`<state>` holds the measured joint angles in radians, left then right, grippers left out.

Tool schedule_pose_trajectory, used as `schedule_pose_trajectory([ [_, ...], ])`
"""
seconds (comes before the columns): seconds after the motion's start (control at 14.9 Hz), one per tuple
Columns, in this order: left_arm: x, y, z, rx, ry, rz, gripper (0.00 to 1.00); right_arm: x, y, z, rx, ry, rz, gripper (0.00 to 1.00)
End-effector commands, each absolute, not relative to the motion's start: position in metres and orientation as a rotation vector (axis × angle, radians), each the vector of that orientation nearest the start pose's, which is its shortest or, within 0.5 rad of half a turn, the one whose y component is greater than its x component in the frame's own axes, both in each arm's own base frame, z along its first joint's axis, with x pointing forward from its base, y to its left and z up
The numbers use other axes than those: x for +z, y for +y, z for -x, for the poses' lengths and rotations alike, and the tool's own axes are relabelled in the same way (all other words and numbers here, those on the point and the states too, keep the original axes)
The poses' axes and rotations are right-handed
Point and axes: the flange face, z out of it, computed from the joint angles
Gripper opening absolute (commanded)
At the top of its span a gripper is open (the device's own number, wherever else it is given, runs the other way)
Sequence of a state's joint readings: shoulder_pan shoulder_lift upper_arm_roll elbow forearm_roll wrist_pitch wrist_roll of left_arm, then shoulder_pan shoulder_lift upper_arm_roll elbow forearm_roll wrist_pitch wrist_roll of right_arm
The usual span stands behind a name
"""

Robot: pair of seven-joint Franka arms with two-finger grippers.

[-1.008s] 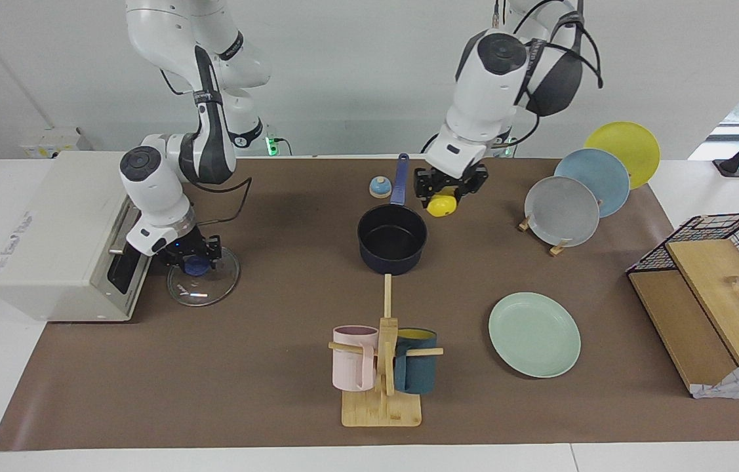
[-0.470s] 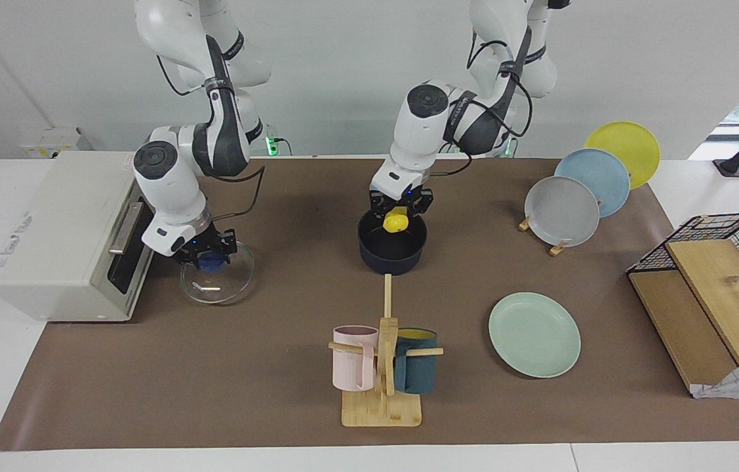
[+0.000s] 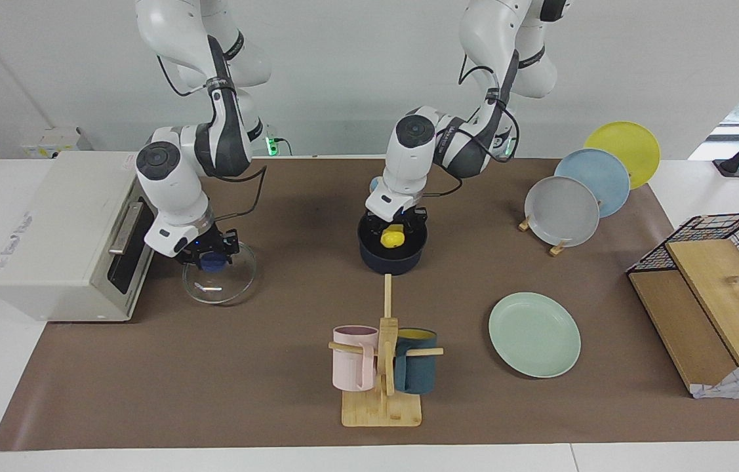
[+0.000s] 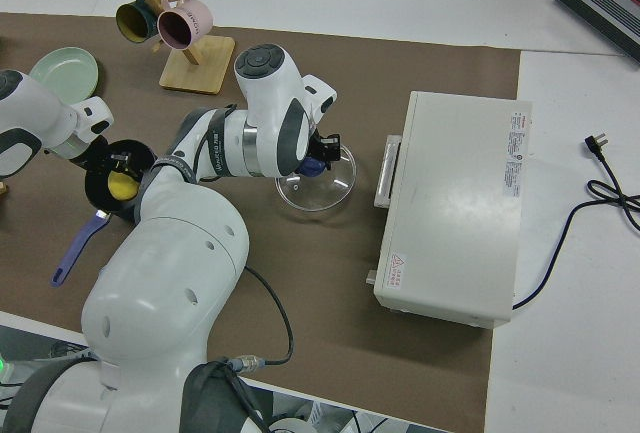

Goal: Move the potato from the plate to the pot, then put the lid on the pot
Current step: 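Release the potato into the pot while the right gripper lifts the lid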

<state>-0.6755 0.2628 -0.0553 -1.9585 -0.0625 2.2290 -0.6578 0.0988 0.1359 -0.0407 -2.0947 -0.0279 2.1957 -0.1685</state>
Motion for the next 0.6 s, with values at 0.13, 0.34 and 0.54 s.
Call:
schedule_pose_trajectory([
  [0.13, 0.322, -0.397, -0.435, -0.001, 0.095, 3.197, 0.00, 0.366, 0.035, -0.568, 0.074, -0.386, 3.135, 0.00],
  [0.34, 0.316, -0.399, -0.430, -0.002, 0.109, 3.196, 0.00, 0.386, 0.041, -0.580, 0.129, -0.332, 3.141, 0.00],
  [0.54, 0.306, -0.397, -0.426, 0.015, 0.113, 3.187, 0.00, 0.417, 0.048, -0.571, 0.134, -0.344, 3.139, 0.00],
])
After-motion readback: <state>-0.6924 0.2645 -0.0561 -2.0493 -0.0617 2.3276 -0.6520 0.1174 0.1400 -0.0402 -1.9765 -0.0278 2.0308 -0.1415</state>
